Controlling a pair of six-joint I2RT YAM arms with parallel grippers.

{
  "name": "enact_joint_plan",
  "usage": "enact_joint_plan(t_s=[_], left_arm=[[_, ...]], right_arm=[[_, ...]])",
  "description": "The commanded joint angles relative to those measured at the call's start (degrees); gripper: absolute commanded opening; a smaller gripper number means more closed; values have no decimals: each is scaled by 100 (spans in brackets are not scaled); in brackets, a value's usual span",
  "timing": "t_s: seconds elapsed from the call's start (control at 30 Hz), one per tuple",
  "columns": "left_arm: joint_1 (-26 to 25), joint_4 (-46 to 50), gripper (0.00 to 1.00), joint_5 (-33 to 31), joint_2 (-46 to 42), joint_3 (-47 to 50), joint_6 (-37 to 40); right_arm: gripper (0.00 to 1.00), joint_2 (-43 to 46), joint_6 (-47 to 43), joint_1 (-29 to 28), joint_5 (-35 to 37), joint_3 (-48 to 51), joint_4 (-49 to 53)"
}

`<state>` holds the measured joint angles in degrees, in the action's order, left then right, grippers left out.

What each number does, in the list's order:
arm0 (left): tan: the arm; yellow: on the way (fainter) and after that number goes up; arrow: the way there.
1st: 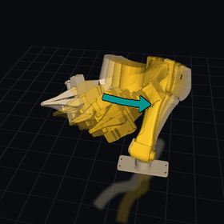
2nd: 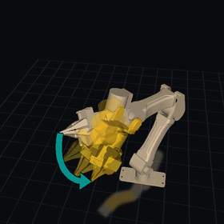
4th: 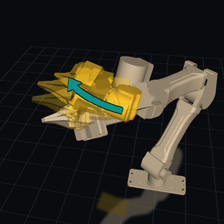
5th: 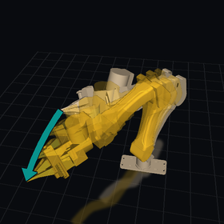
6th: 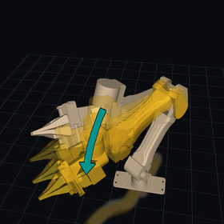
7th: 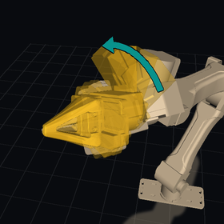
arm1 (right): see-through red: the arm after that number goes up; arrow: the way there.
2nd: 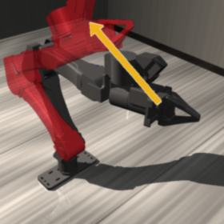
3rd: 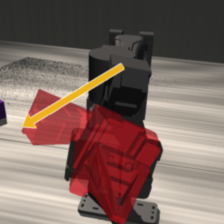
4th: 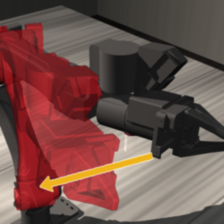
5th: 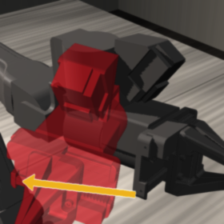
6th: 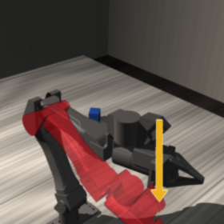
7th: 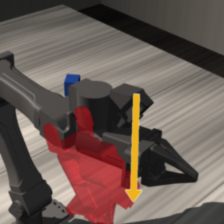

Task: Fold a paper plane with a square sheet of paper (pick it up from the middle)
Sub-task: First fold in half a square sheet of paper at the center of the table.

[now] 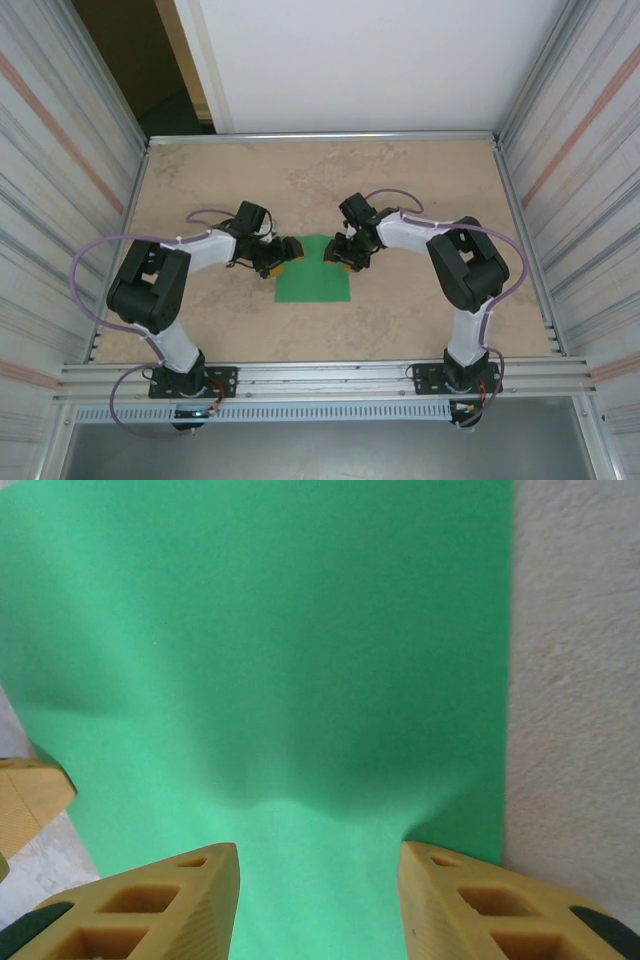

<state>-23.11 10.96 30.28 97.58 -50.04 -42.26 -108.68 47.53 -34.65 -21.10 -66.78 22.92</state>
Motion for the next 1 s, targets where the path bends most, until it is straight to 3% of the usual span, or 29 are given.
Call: enact_joint_plan(t_s=[0.0, 0.23, 0.43, 0.97], left_arm=[[8, 193, 75, -149, 75, 277, -52], [48, -65, 79, -73, -60, 430, -142], [45, -237, 85, 21, -138, 459, -151], [-240, 207, 82, -253, -96, 128, 82]], right_arm=[[46, -243, -50, -77, -39, -97, 84], [47, -317, -41, -72, -126, -105, -82], [46, -423, 94, -68, -637, -113, -510], [35, -672, 395, -169, -1159, -274, -877]])
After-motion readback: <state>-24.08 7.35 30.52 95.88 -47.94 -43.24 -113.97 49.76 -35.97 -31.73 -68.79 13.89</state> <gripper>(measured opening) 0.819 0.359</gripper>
